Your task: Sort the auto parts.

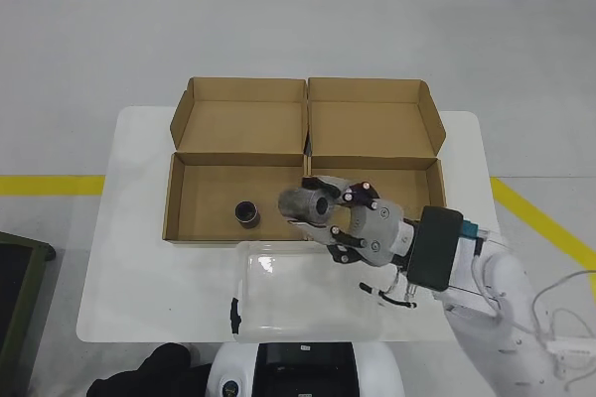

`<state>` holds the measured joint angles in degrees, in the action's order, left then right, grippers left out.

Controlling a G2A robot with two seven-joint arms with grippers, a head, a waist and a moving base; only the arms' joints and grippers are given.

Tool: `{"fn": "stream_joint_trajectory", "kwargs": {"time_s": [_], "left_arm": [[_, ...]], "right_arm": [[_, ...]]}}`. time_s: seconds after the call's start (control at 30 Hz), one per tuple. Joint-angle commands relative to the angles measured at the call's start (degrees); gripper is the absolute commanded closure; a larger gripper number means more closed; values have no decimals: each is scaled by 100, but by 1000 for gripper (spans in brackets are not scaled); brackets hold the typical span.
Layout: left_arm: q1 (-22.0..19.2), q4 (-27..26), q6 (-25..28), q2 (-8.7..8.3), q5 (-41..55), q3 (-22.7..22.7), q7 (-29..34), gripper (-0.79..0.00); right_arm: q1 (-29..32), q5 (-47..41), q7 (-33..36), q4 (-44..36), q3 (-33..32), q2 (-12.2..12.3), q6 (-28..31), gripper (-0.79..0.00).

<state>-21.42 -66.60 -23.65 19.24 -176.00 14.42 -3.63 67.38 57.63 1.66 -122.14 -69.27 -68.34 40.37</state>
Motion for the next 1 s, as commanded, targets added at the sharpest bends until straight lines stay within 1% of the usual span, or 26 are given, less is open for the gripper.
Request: {"fn": "stream_joint_trajectory", "kwargs": {"time_s": [0.0,0.27,0.47,0.63,0.87,0.97], "left_arm": [[0,0,0,0,0,0,0,-785],[0,0,0,0,0,0,0,-785],[0,0,0,0,0,0,0,-785],[0,0,0,0,0,0,0,-785],[0,0,0,0,0,0,0,-785],[0,0,0,0,0,0,0,-785]], "right_arm": [[8,13,-16,0,-1,0,-22,0],[-48,283,185,116,206,-8,-71,0],[-198,727,436,379,618,-44,-181,0],[-366,1167,664,773,937,-86,-386,0],[-648,1506,1224,1196,1265,-137,-512,0],[-799,1473,1467,1418,1406,-171,-528,0]]}}
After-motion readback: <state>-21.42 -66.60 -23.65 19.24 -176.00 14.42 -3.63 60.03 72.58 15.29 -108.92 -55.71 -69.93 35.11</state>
